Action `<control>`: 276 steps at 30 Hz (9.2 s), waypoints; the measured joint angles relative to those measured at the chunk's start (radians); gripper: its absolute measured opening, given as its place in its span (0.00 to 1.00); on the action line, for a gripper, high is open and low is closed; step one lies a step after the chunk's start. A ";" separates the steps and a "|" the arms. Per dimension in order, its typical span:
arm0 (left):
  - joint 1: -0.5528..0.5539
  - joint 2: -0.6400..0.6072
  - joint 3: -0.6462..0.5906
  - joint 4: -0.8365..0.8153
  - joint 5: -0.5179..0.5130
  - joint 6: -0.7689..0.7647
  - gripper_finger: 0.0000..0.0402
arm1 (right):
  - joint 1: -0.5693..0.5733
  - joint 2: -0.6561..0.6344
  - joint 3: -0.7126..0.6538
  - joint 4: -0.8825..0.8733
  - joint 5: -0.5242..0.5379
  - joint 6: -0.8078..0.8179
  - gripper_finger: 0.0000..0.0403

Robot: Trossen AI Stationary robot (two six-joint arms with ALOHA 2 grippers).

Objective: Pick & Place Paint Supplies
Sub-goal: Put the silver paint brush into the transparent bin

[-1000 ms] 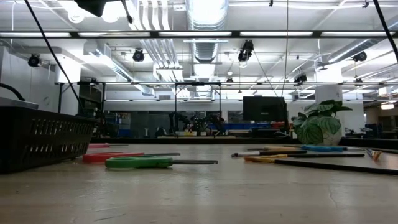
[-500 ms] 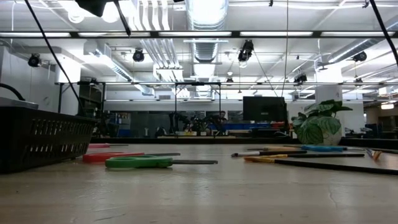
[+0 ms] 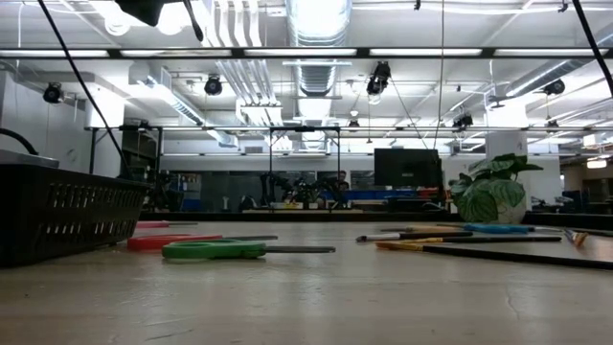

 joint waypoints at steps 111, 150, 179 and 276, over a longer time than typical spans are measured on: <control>0.000 0.000 0.000 -0.007 0.000 -0.046 0.02 | 0.010 0.000 0.005 -0.023 -0.002 0.035 0.04; 0.000 0.000 0.000 -0.007 0.000 -0.047 0.02 | 0.013 0.001 0.005 -0.023 0.000 -0.084 0.04; 0.000 0.000 0.000 -0.007 0.000 -0.050 0.02 | 0.014 0.002 0.005 -0.022 0.005 -0.193 0.60; -0.296 0.194 0.153 -0.688 0.941 -1.664 0.02 | 0.050 -0.346 0.005 -1.067 0.031 -0.052 0.64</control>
